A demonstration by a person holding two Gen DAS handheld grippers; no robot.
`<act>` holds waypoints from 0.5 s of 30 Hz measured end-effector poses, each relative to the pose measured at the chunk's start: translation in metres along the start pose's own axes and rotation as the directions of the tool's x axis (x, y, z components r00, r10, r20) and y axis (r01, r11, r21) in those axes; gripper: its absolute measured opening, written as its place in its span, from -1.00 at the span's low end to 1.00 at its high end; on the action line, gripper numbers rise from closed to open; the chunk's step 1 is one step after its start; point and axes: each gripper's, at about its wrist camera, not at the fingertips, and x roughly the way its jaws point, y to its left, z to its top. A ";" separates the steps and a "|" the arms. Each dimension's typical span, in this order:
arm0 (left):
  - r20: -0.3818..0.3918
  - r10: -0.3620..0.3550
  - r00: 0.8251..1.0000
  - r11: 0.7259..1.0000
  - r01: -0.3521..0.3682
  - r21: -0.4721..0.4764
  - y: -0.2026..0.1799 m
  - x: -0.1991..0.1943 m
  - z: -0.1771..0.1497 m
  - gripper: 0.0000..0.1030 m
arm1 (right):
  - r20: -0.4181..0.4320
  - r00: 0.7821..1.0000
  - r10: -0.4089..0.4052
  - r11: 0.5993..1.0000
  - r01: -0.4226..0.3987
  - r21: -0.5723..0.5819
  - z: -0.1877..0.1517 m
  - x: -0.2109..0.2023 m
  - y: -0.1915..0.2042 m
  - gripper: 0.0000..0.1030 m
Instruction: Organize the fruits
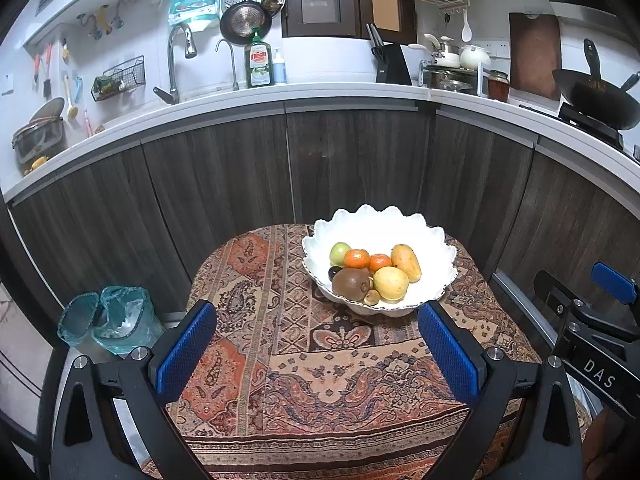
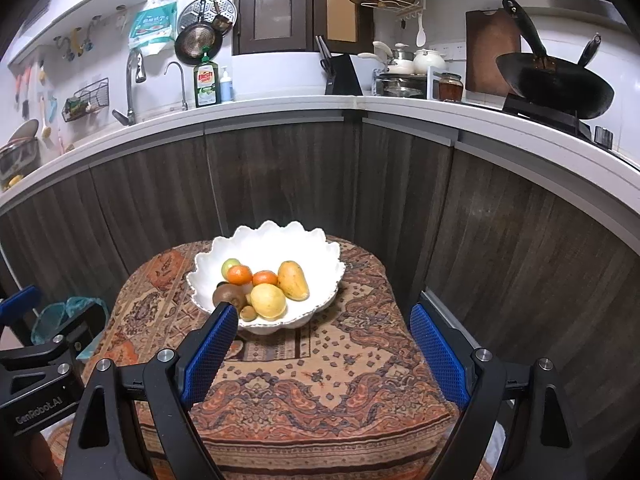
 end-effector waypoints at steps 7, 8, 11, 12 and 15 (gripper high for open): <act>-0.002 0.004 1.000 1.000 -0.004 -0.002 0.001 0.001 0.000 0.99 | -0.006 1.000 -0.003 1.000 0.003 0.003 -0.001 0.003 -0.002 0.73; -0.001 0.004 1.000 1.000 -0.004 -0.002 0.001 0.001 0.000 0.99 | -0.008 1.000 -0.002 1.000 0.002 0.002 -0.002 0.003 -0.002 0.73; -0.001 0.004 1.000 1.000 -0.004 -0.004 0.003 0.002 0.000 0.99 | -0.008 1.000 -0.001 1.000 0.001 -0.001 -0.002 0.003 -0.001 0.73; -0.001 0.004 1.000 1.000 -0.004 -0.005 0.003 0.002 0.000 0.99 | -0.009 1.000 -0.001 1.000 0.001 -0.001 -0.002 0.003 -0.001 0.73; -0.001 0.004 1.000 1.000 -0.004 -0.004 0.003 0.002 0.000 0.99 | -0.008 1.000 -0.002 1.000 0.002 0.000 -0.002 0.003 -0.001 0.73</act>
